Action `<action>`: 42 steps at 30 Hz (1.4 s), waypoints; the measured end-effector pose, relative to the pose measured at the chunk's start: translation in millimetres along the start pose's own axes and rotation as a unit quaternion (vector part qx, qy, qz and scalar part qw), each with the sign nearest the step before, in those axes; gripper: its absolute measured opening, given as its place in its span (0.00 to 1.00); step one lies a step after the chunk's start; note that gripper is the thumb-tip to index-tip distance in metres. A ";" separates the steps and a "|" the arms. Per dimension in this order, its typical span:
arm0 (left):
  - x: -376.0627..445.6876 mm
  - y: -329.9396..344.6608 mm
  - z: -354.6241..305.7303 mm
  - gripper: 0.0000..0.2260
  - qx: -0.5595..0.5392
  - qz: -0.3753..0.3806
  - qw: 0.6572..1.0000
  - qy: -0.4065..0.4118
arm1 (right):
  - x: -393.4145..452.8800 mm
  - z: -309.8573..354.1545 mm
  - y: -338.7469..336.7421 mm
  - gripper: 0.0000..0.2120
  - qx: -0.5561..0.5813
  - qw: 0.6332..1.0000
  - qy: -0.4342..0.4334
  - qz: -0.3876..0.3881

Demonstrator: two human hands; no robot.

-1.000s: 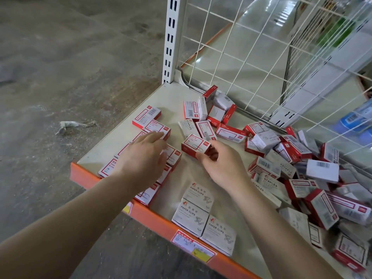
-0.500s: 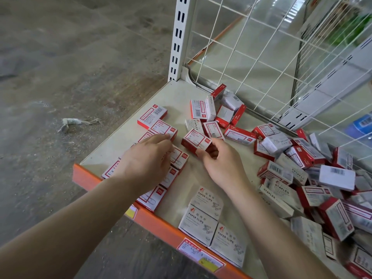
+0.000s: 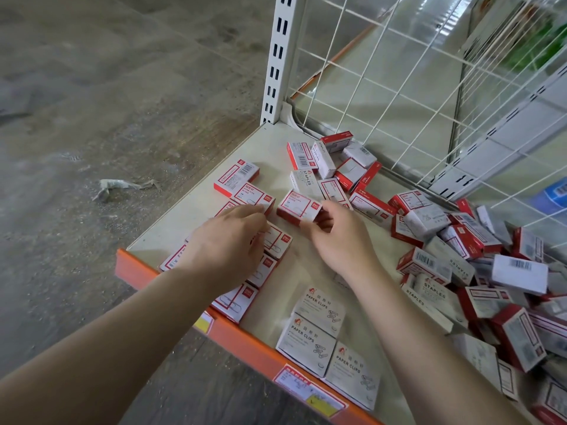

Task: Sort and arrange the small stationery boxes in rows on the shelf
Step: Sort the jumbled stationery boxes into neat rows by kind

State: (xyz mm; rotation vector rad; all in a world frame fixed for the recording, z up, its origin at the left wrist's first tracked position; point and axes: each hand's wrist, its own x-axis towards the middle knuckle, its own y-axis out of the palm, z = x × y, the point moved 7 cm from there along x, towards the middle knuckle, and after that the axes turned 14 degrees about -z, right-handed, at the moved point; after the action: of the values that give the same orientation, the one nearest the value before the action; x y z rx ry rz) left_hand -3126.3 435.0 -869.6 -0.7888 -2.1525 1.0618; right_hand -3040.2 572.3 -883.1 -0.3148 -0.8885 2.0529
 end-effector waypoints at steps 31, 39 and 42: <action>0.7 4.0 1.5 0.12 0.013 0.016 1.000 0.003 | -6.3 3.4 13.3 0.16 0.031 0.998 0.032 0.040; 1.5 4.4 -0.5 0.19 0.046 0.035 0.998 0.016 | -7.2 4.4 12.2 0.14 0.023 0.998 0.028 0.048; 1.1 6.8 -3.5 0.21 0.067 0.047 0.996 0.032 | -6.5 3.4 11.5 0.14 0.022 0.998 0.024 0.047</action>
State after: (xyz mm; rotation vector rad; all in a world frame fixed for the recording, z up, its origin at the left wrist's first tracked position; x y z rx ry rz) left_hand -3122.8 440.9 -873.2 -0.8570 -1.9842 1.1984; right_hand -3045.0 561.2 -889.3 -0.3871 -0.8110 2.1394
